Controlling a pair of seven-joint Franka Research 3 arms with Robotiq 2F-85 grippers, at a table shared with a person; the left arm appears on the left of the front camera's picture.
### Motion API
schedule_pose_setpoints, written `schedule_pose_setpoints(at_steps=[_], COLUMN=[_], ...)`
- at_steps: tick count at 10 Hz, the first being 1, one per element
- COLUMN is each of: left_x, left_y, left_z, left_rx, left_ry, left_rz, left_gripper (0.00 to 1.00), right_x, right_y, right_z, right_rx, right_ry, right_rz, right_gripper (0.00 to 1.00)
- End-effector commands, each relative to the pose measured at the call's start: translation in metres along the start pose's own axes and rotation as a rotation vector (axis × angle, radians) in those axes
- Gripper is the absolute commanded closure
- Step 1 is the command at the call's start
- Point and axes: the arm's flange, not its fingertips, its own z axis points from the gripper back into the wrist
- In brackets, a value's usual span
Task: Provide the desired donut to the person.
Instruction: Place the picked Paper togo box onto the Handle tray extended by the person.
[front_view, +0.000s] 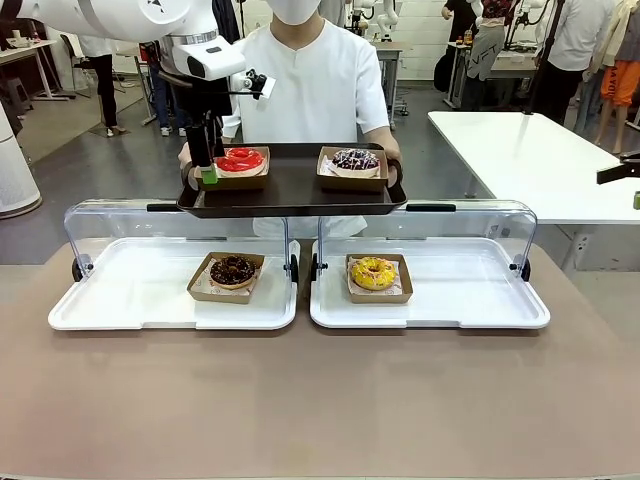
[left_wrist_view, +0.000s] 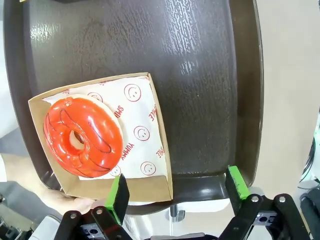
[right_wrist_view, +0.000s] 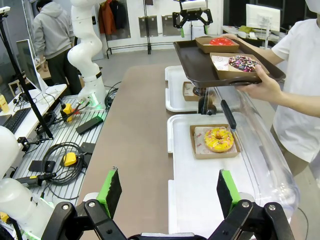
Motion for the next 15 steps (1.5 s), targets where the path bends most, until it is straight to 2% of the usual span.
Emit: schedule_pose_setpoints(at_steps=[1,3,5,7,10,12,14,15], left_x=[-0.006,-0.02,-0.071,-0.124,-0.179,-0.203,-0.217,-0.21], left_y=[-0.005,-0.022,-0.053,-0.079,-0.108,-0.107,-0.121,-0.109], left_z=[0.003,0.009,0.022,0.02,0.024,0.031,0.025,0.031], left_rx=[-0.029,-0.042,-0.013,0.049,0.11,0.093,0.1,0.097], left_ry=[-0.022,-0.074,-0.192,-0.259,-0.338,-0.369,-0.394,-0.336], left_rz=[-0.019,-0.05,-0.073,-0.044,0.014,0.01,0.039,0.048], left_gripper=[0.0,0.0,0.0,0.0,0.0,0.0,0.0,0.0], right_x=[0.001,0.001,0.001,0.001,0.001,0.001,0.001,0.001], right_y=[0.0,0.0,0.0,0.0,0.0,0.0,0.0,0.0], right_z=[-0.001,-0.001,-0.001,-0.001,-0.001,-0.001,-0.001,-0.001], right_rx=[0.001,0.001,0.001,0.001,0.001,0.001,0.001,0.001], right_ry=[0.0,0.0,0.0,0.0,0.0,0.0,0.0,0.0], right_rz=[0.001,0.001,0.001,0.001,0.001,0.001,0.001,0.001], right_gripper=[0.0,0.0,0.0,0.0,0.0,0.0,0.0,0.0])
